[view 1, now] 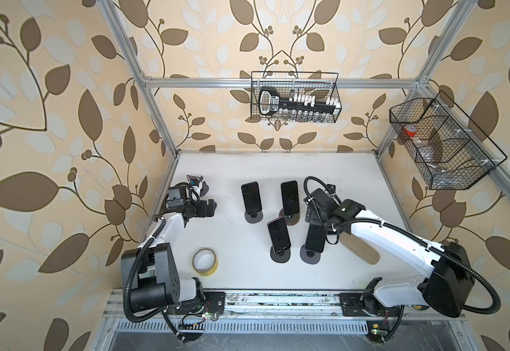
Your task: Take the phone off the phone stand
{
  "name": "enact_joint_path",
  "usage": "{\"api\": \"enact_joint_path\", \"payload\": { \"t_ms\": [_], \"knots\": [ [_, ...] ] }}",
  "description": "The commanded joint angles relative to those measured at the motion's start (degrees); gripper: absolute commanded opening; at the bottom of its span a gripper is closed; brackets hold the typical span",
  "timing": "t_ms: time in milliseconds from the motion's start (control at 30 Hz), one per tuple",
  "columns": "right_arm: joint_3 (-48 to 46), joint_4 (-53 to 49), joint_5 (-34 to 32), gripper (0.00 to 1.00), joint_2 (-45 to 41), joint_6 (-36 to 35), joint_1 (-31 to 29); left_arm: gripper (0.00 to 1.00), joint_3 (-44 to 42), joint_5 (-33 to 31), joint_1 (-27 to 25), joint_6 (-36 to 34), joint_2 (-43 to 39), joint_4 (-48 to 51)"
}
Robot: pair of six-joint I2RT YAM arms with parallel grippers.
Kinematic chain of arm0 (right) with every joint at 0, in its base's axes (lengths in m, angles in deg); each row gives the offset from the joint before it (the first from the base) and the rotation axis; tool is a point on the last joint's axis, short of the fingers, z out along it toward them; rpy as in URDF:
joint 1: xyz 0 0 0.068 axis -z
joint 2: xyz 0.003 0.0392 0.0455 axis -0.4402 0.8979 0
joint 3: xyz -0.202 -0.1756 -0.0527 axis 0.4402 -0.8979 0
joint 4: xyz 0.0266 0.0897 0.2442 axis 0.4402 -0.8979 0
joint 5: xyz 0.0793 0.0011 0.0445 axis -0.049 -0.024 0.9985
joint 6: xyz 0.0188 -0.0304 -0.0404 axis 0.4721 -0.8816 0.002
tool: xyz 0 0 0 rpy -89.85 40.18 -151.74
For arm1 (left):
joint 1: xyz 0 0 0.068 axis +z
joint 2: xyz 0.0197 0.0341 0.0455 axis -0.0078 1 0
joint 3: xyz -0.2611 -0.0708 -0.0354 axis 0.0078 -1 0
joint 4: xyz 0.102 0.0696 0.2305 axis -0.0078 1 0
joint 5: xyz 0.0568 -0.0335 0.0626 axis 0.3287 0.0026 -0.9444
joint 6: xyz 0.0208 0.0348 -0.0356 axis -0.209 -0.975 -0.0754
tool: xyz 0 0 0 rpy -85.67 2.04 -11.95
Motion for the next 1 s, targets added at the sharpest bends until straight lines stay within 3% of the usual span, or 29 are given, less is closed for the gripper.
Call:
{"api": "enact_joint_path", "payload": {
  "t_ms": [0,333,967],
  "knots": [
    [-1.2,-1.66,-0.66,0.83,0.35,2.61,-0.98,0.99,0.35,0.45,-0.16,-0.48,-0.26,0.51],
    [-1.17,-4.61,-2.54,0.75,1.22,6.51,-3.39,0.99,1.03,0.88,-0.16,-0.95,0.35,1.43],
    [-0.7,-5.83,-4.35,0.82,2.91,7.83,-4.86,0.99,1.0,1.28,-0.15,-1.22,0.26,1.82]
  ]
}}
